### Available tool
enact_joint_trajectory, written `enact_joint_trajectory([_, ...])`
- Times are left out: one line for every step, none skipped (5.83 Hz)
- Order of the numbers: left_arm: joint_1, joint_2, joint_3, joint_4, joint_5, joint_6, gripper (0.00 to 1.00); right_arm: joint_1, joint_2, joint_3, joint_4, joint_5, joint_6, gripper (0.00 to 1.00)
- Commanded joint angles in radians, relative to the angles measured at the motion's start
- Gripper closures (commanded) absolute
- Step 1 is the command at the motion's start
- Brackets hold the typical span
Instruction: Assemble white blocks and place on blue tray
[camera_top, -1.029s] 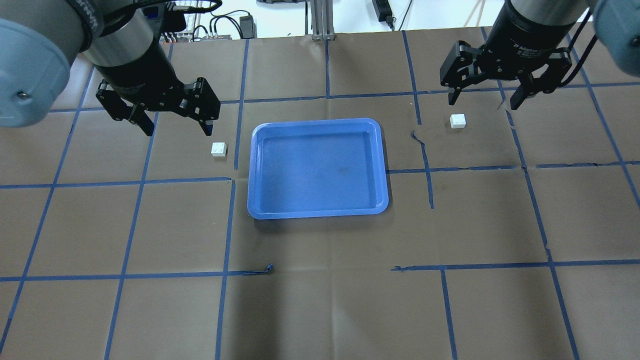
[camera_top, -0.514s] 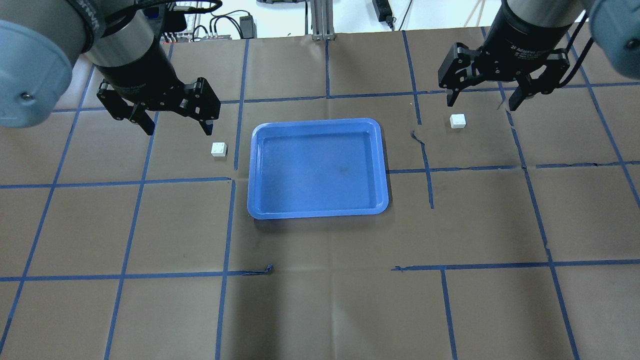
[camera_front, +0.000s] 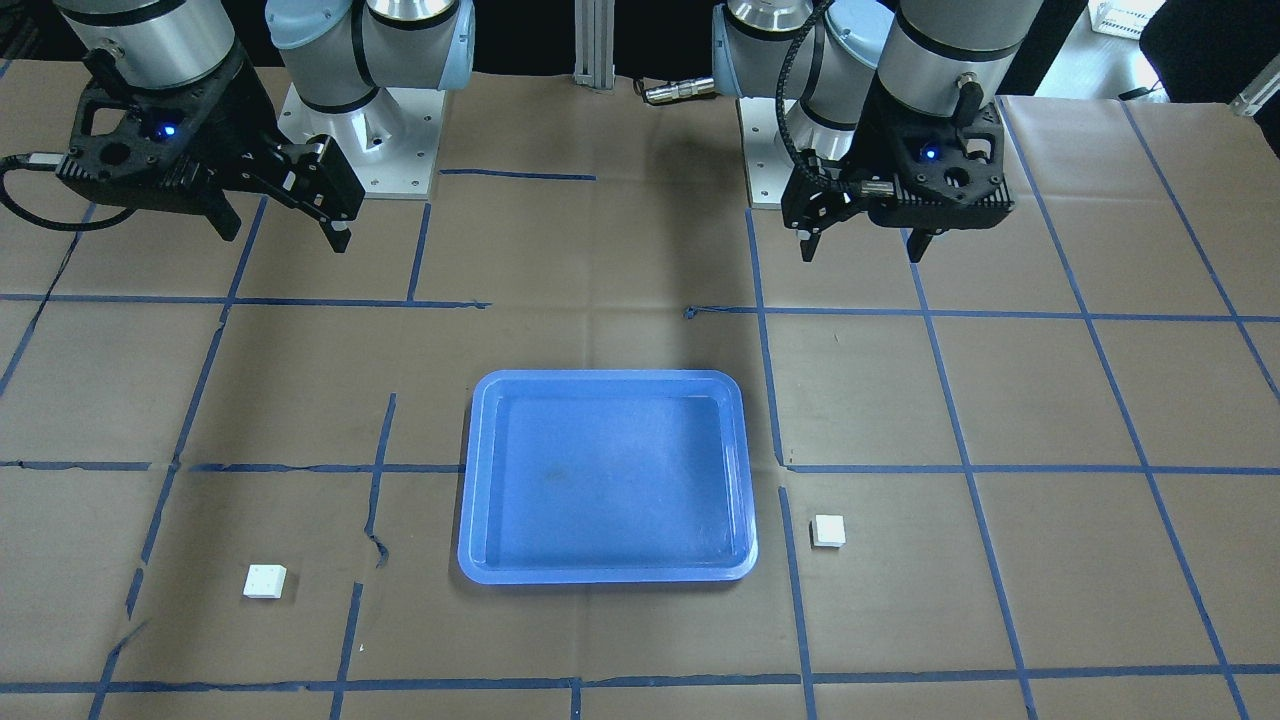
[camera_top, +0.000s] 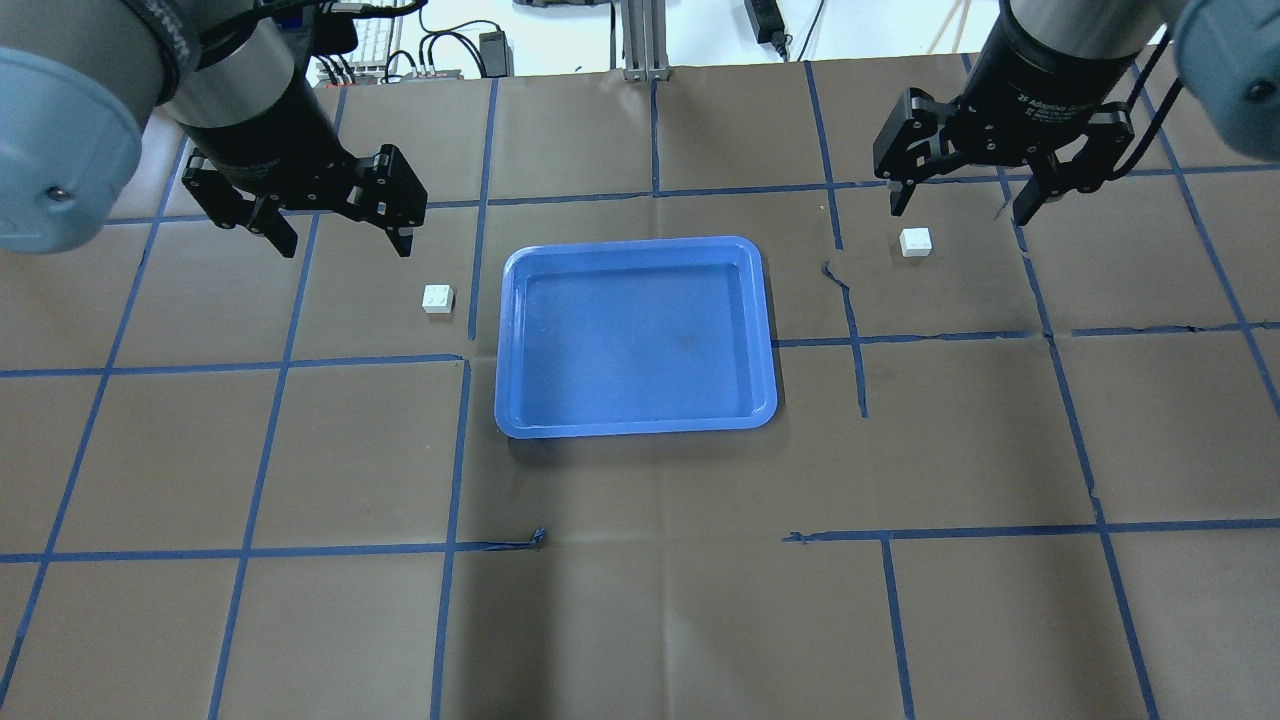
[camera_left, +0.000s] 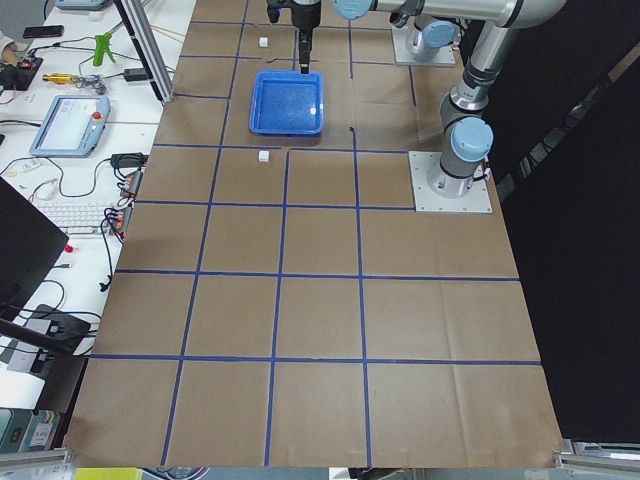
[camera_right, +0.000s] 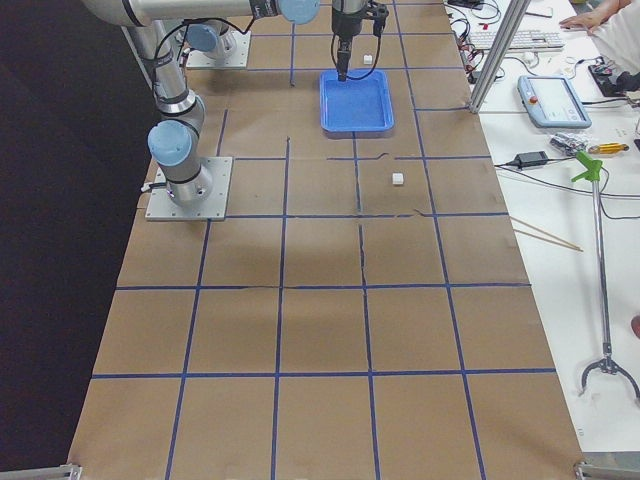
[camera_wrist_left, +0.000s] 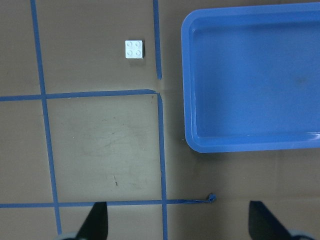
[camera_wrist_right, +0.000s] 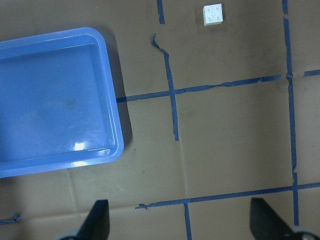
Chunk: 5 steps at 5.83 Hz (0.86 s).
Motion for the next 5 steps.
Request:
enact_joint_trajectory([0.074,-0.107,-0.012,0.072,0.001,0.048,0.01,-0.003,0.001,0.0,0.002,0.003,-0.044,0.0])
enact_joint_trajectory([0.074,-0.215,-0.012,0.203,0.001,0.056,0.01,-0.009,0.004,0.0,-0.01,0.002,-0.255,0.0])
enact_joint_trajectory([0.074,-0.293,-0.015,0.291,0.0,0.056,0.01,-0.016,0.01,0.0,-0.016,-0.01,-0.42,0.0])
enact_joint_trajectory([0.074,-0.37,-0.042,0.403,-0.008,0.081,0.01,-0.018,0.015,0.0,-0.023,-0.012,-0.57,0.0])
enact_joint_trajectory([0.075,-0.433,-0.07,0.542,-0.012,0.09,0.01,-0.02,0.038,-0.003,-0.023,-0.01,-0.723,0.0])
